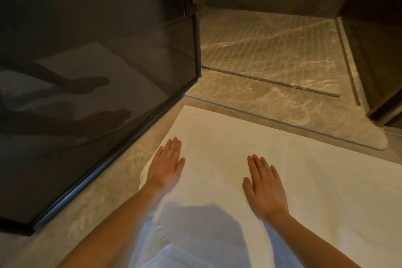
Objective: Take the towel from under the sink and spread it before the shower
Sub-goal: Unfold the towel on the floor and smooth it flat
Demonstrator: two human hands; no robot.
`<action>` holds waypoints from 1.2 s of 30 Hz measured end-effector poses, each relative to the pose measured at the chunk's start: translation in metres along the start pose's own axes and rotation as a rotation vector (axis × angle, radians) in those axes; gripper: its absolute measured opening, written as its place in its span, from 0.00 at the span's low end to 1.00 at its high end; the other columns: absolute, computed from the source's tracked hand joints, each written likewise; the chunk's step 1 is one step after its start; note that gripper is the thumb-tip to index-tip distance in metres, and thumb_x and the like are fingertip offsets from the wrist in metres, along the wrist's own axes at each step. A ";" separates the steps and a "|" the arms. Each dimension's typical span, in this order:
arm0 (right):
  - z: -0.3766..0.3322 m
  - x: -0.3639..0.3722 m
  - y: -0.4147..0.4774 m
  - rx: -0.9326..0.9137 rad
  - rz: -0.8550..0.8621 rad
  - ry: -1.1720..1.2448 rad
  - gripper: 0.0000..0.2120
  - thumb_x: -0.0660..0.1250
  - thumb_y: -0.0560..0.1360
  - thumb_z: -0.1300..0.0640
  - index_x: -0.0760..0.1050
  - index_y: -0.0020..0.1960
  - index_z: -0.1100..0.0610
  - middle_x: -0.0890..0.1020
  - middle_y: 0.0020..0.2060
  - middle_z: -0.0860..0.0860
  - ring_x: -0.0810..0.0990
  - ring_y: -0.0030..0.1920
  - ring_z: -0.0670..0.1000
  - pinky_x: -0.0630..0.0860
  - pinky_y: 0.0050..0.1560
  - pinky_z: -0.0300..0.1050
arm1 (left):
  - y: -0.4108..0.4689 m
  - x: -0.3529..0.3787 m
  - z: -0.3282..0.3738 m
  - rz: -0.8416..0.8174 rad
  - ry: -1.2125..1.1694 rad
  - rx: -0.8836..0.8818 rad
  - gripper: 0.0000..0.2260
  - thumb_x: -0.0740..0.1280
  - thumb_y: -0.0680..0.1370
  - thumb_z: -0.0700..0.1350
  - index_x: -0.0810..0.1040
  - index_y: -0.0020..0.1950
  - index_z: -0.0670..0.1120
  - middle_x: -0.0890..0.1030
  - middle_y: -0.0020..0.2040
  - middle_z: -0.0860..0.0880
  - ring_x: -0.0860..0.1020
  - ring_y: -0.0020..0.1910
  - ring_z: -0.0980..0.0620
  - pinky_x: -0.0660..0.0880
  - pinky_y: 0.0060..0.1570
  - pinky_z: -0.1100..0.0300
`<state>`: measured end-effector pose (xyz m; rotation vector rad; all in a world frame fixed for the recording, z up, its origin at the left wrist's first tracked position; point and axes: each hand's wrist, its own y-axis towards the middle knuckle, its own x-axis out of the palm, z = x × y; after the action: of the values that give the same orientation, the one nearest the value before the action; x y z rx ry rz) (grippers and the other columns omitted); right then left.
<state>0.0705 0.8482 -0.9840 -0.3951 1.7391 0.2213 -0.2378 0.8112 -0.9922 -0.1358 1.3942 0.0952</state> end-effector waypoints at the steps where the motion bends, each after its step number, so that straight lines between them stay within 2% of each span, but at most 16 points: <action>1: 0.000 0.000 0.000 0.001 0.003 -0.003 0.30 0.40 0.81 0.43 0.39 0.80 0.50 0.44 0.79 0.47 0.39 0.78 0.46 0.38 0.77 0.47 | 0.000 -0.003 -0.005 -0.024 0.016 0.002 0.26 0.40 0.82 0.55 0.38 0.78 0.48 0.41 0.80 0.52 0.37 0.76 0.58 0.36 0.74 0.58; 5: -0.004 -0.006 -0.001 0.014 -0.021 -0.024 0.30 0.41 0.82 0.44 0.39 0.80 0.52 0.44 0.80 0.48 0.40 0.78 0.48 0.39 0.77 0.48 | -0.002 -0.013 0.025 -0.044 0.000 -0.007 0.26 0.42 0.83 0.54 0.39 0.79 0.45 0.39 0.79 0.49 0.39 0.78 0.52 0.37 0.75 0.55; 9: -0.022 -0.018 0.000 0.050 -0.021 -0.020 0.28 0.41 0.83 0.47 0.40 0.80 0.55 0.44 0.80 0.51 0.40 0.79 0.51 0.40 0.78 0.51 | -0.050 0.001 0.099 0.000 -0.002 0.252 0.27 0.41 0.82 0.55 0.43 0.79 0.45 0.42 0.79 0.49 0.41 0.78 0.51 0.31 0.73 0.53; 11: -0.040 -0.016 -0.004 0.006 0.049 0.034 0.27 0.42 0.83 0.48 0.43 0.80 0.55 0.46 0.79 0.51 0.42 0.79 0.51 0.39 0.77 0.50 | -0.069 0.009 0.124 -0.011 -0.004 0.296 0.29 0.38 0.81 0.54 0.47 0.79 0.43 0.46 0.80 0.47 0.43 0.78 0.50 0.31 0.72 0.49; 13: -0.055 -0.008 -0.011 -0.056 0.009 0.028 0.27 0.40 0.83 0.47 0.42 0.80 0.54 0.45 0.79 0.50 0.41 0.79 0.50 0.39 0.77 0.50 | -0.075 0.013 0.132 -0.030 0.030 0.286 0.28 0.39 0.80 0.52 0.46 0.79 0.42 0.46 0.80 0.46 0.42 0.78 0.50 0.31 0.72 0.50; 17: -0.054 0.011 -0.019 -0.054 -0.055 -0.020 0.27 0.38 0.83 0.47 0.38 0.79 0.52 0.42 0.79 0.48 0.38 0.78 0.50 0.37 0.77 0.50 | -0.078 0.017 0.122 -0.009 -0.052 0.248 0.26 0.44 0.83 0.52 0.47 0.80 0.45 0.46 0.80 0.50 0.40 0.78 0.55 0.33 0.74 0.55; 20: -0.051 0.013 -0.022 -0.064 -0.020 0.015 0.27 0.40 0.82 0.48 0.39 0.79 0.51 0.44 0.79 0.48 0.39 0.78 0.49 0.35 0.76 0.48 | -0.085 0.017 0.104 0.034 -0.050 0.278 0.26 0.46 0.83 0.53 0.52 0.79 0.44 0.51 0.80 0.48 0.46 0.79 0.53 0.42 0.77 0.52; 22: -0.050 0.014 -0.022 -0.072 -0.006 0.035 0.27 0.40 0.82 0.48 0.40 0.79 0.51 0.45 0.79 0.48 0.39 0.78 0.49 0.35 0.76 0.47 | -0.090 0.013 0.082 0.047 -0.082 0.235 0.25 0.48 0.84 0.53 0.53 0.79 0.45 0.53 0.79 0.49 0.48 0.78 0.53 0.47 0.77 0.54; 25: -0.050 0.014 -0.022 -0.076 -0.009 0.045 0.27 0.41 0.82 0.48 0.40 0.80 0.52 0.45 0.79 0.48 0.40 0.78 0.49 0.37 0.77 0.48 | -0.103 0.007 0.039 -0.003 -0.069 0.145 0.26 0.41 0.83 0.56 0.44 0.80 0.50 0.46 0.80 0.53 0.41 0.78 0.58 0.42 0.76 0.57; 31: -0.048 0.014 -0.022 -0.069 -0.019 0.043 0.28 0.41 0.82 0.48 0.41 0.80 0.52 0.46 0.80 0.49 0.41 0.79 0.49 0.41 0.78 0.50 | -0.132 -0.011 -0.037 -0.079 -0.002 -0.042 0.26 0.39 0.82 0.58 0.36 0.78 0.51 0.36 0.79 0.55 0.35 0.76 0.59 0.37 0.75 0.59; 34: -0.050 0.011 -0.023 -0.058 -0.028 0.031 0.28 0.42 0.82 0.48 0.41 0.80 0.53 0.46 0.80 0.49 0.42 0.79 0.50 0.41 0.78 0.50 | -0.131 -0.018 -0.037 -0.115 -0.001 -0.142 0.28 0.41 0.83 0.57 0.36 0.78 0.48 0.36 0.78 0.51 0.34 0.76 0.56 0.34 0.74 0.59; 36: -0.051 0.009 -0.023 -0.051 -0.032 0.021 0.28 0.42 0.82 0.49 0.41 0.80 0.53 0.46 0.80 0.49 0.42 0.79 0.50 0.41 0.77 0.50 | -0.128 -0.018 -0.007 -0.058 -0.004 -0.041 0.28 0.41 0.83 0.57 0.38 0.79 0.46 0.37 0.79 0.50 0.36 0.77 0.54 0.35 0.74 0.59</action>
<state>0.0311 0.8071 -0.9809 -0.4631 1.7488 0.2398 -0.2285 0.6841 -0.9711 -0.2101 1.3833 0.0754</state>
